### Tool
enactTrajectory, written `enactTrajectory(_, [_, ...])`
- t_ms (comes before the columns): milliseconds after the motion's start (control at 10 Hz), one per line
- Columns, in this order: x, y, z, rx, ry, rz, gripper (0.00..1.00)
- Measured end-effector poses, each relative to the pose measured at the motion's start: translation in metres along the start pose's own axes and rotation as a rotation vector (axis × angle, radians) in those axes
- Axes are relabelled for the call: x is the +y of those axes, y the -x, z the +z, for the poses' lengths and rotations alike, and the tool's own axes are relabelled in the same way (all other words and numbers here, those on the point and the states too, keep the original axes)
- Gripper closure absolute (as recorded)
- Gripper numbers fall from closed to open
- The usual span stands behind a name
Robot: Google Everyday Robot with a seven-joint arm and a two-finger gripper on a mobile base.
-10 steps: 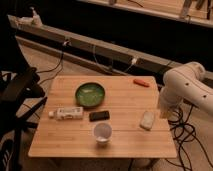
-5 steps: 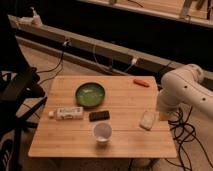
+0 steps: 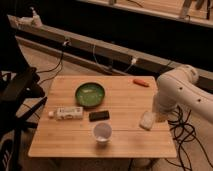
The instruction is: Place the ceramic cup in the ceramic bowl
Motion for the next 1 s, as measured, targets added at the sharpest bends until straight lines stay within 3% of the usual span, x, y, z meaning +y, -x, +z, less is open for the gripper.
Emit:
enactTrajectory(100, [0.003, -0.002, 0.003, 0.001, 0.0, 0.009, 0.53])
enactTrajectory(300, [-0.001, -0.007, 0.005, -0.023, 0.007, -0.004, 0.35])
enactTrajectory(500, [-0.008, 0.002, 0.01, -0.128, 0.026, -0.022, 0.21])
enactTrajectory(700, [-0.018, 0.029, 0.014, -0.24, 0.025, -0.038, 0.2])
enactTrajectory(1000, [-0.038, 0.082, -0.002, -0.361, -0.01, -0.079, 0.2])
